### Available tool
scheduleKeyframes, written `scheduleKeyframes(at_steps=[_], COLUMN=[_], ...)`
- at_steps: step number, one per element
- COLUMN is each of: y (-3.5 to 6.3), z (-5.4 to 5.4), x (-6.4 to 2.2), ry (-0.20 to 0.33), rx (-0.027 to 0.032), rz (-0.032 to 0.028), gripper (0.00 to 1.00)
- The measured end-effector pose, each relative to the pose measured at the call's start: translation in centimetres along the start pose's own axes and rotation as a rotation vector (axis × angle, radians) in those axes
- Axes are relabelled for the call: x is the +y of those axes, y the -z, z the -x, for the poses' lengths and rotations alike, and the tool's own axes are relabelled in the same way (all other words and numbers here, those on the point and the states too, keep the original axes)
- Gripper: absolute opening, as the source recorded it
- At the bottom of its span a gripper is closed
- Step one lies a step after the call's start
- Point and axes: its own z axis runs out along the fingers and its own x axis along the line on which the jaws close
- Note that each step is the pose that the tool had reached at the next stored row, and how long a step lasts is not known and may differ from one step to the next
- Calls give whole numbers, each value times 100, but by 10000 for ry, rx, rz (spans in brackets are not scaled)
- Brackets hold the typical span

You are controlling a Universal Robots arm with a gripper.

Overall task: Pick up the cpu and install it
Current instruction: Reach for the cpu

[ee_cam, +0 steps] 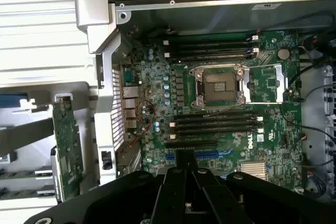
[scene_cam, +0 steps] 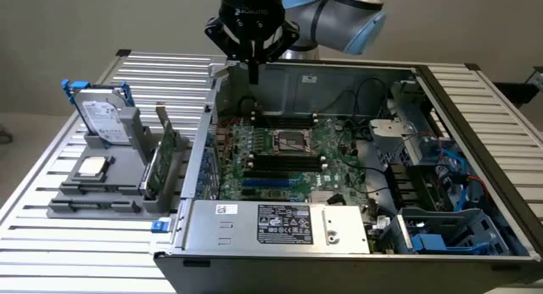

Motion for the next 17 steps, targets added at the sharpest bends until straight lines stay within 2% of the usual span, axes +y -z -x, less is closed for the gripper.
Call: scheduleKeyframes(at_steps=[6,7,17], y=[0,0,3], z=[0,-27,-485], x=[0,2,71], ry=[0,0,1], rx=[0,-1,-1], rz=[0,0,0], gripper=[11,11,11])
